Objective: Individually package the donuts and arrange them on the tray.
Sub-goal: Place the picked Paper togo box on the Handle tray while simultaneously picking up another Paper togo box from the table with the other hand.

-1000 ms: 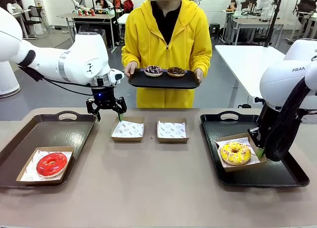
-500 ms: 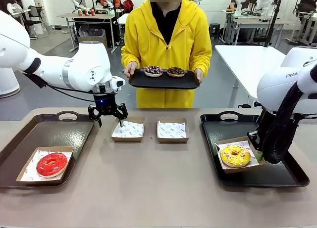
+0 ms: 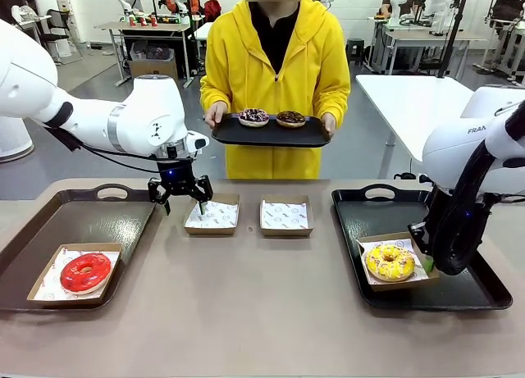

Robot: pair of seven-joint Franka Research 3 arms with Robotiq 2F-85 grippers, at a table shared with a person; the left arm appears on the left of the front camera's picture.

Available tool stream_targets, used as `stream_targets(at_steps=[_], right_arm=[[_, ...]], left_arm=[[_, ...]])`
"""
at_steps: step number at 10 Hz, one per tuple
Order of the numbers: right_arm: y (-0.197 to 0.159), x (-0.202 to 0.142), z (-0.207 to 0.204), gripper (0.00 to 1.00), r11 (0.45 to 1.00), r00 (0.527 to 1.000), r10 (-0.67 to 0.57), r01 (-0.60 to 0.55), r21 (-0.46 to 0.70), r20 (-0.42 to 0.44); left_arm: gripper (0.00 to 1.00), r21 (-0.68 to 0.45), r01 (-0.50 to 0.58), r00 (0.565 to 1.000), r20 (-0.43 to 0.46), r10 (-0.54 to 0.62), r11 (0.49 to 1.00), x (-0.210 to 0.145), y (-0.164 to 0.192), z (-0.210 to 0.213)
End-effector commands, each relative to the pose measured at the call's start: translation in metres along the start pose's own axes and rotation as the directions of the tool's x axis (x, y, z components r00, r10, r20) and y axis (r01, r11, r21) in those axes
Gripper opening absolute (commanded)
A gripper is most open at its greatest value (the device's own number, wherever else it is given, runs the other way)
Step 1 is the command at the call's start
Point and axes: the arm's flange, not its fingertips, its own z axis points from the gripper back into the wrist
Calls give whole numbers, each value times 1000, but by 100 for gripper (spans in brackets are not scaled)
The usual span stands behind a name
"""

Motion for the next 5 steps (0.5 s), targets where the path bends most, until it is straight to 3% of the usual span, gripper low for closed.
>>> stream_targets(at_steps=[1,5], right_arm=[[1,-4,-6,1,1000,1000,-6,7,-24,13],[3,-6,-7,1,1000,1000,15,-15,-21,2]], left_arm=[[100,-9,-32,999,-4,32,999,6,-5,-1],[100,-19,-21,1000,-14,20,1000,7,-6,-3]])
